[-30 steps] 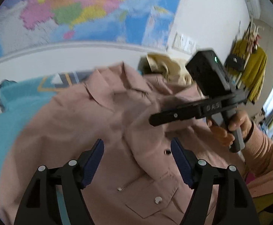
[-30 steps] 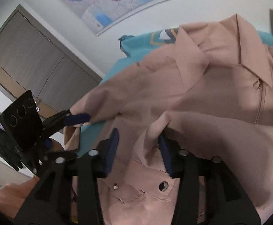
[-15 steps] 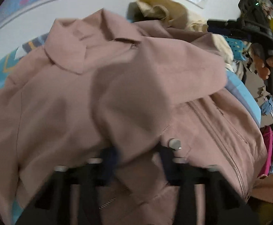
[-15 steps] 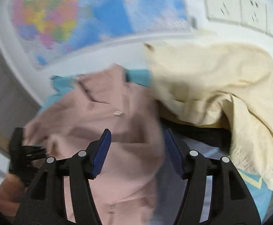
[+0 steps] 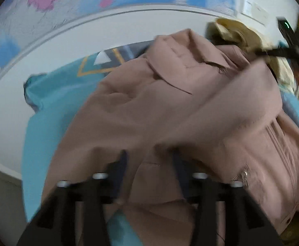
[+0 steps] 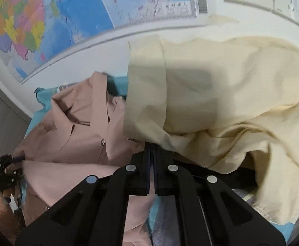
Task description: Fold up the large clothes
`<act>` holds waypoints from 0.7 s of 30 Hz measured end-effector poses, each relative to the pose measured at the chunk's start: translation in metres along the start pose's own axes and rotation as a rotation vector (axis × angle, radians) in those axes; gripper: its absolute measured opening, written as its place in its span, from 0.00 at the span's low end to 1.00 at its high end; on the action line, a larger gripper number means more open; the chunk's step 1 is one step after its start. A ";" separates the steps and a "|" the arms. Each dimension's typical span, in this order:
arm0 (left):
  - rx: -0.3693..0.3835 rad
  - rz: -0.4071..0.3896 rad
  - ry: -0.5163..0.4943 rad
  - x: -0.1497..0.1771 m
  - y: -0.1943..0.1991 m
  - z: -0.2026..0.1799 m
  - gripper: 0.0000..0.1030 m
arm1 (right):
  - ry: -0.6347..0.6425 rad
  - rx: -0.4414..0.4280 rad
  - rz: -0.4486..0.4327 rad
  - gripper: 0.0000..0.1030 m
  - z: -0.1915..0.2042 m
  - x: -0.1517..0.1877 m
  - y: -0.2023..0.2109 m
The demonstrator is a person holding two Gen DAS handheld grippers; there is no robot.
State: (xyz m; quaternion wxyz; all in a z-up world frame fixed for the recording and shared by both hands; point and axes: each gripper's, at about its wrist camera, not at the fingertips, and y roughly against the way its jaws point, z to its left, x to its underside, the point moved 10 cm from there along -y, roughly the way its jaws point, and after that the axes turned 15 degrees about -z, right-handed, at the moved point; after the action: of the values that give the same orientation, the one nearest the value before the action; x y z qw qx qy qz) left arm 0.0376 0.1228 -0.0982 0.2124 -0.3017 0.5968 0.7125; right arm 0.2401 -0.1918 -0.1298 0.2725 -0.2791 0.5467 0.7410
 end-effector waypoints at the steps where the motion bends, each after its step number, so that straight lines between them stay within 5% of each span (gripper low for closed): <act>1: 0.032 -0.009 0.029 0.000 -0.001 0.000 0.48 | -0.017 -0.010 -0.008 0.10 0.000 0.003 0.003; 3: 0.084 -0.008 0.063 0.004 -0.003 -0.003 0.69 | -0.053 -0.045 -0.036 0.44 -0.004 0.007 0.016; 5: 0.086 -0.012 0.057 0.007 -0.006 -0.006 0.73 | -0.033 -0.038 -0.077 0.60 -0.010 0.011 0.035; 10: 0.173 0.021 0.070 0.020 -0.009 -0.020 0.83 | -0.054 -0.137 -0.008 0.76 0.000 0.058 0.044; 12: 0.175 0.036 0.049 0.022 -0.019 -0.026 0.81 | -0.042 -0.140 0.043 0.75 0.004 0.083 0.032; 13: 0.166 0.040 0.035 0.022 -0.022 -0.027 0.66 | -0.045 -0.146 0.061 0.75 0.006 0.092 0.028; 14: 0.137 0.043 0.008 0.022 -0.027 -0.026 0.37 | -0.066 -0.163 0.075 0.73 0.008 0.099 0.022; 16: 0.121 0.058 0.013 0.016 -0.033 -0.021 0.15 | -0.077 -0.195 0.091 0.50 0.016 0.106 0.014; 18: 0.080 0.018 -0.014 0.000 -0.032 -0.012 0.08 | -0.034 -0.162 0.066 0.24 0.016 0.104 0.013; 21: 0.026 -0.075 -0.052 -0.038 -0.023 0.000 0.07 | -0.070 -0.146 0.008 0.09 0.002 0.089 0.024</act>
State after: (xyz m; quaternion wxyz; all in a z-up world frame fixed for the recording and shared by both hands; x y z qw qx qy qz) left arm 0.0808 0.1295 -0.0886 0.2584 -0.3024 0.5885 0.7039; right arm 0.1609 -0.1877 -0.1767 0.2674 -0.2700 0.4824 0.7892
